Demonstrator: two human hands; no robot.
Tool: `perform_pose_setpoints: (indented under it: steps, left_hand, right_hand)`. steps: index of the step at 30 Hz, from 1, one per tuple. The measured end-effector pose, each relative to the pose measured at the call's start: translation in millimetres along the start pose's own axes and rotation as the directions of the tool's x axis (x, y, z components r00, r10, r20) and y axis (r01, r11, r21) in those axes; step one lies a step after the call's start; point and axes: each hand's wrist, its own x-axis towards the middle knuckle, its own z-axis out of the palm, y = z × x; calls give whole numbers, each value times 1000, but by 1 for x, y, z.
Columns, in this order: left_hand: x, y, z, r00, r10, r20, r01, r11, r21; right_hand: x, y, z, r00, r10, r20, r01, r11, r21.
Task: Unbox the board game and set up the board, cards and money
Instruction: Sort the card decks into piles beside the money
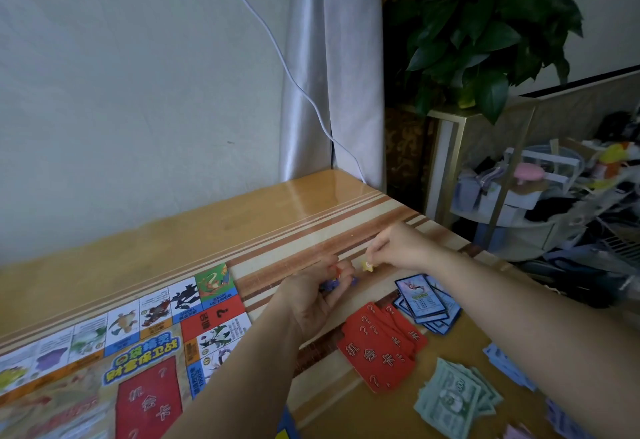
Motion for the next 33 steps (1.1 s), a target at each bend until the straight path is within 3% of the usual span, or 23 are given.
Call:
perform_pose_setpoints:
  steps: [2,4,5,7,9,10,17,22,25,27,30,33]
  left_hand:
    - [2,-2,1,1000,-8,1,8,1000,11]
    - [3,-4,2,1000,-15,11,15,1000,18]
    - [3,-4,3,1000,-20,19,19,999,29]
    - [3,-6,9,999,-23,27,22,998,63]
    - [3,-9,16,999,-32,11,31,998,62]
    - [4,-11,19,999,-42,1,42,998,44]
    - [4,-10,27,996,-74,52,76,996,-36]
    - [5,-5,21,992,-87,90,96,989,-108]
    - [6,-7,19,991,-76,107,86,993,-87]
    - [8,-9,18,992,-65,104,71,996,-53]
    - [11,-10,20,993,-66,98,65,998,9]
    - [12,-12,21,995,-61,76,59,998,30]
  right_hand:
    - [3,4,6,995,-43,-88,31,992,-125]
    - [3,1,3,977,-111,-180,92,989,-112]
    - [1,-3,-1,976,-143,-162,139,990,-35]
    - [-8,-14,-11,984,-175,32,169,976,138]
    - [-15,-20,-17,962,-176,207,149,979,138]
    - [-17,-20,-18,958,-172,229,149,982,115]
    - [-16,-6,-23,994,-54,94,18,939,342]
    - [-10,17,-15,997,-8,-82,6,1000,-30]
    - [-6,26,-7,981,-56,-187,30,990,-139]
    - [-10,15,-11,961,-129,-246,104,988,-113]
    - [-20,-7,-21,987,-160,7,159,982,104]
    - [-18,-14,-18,975,-165,149,158,986,62]
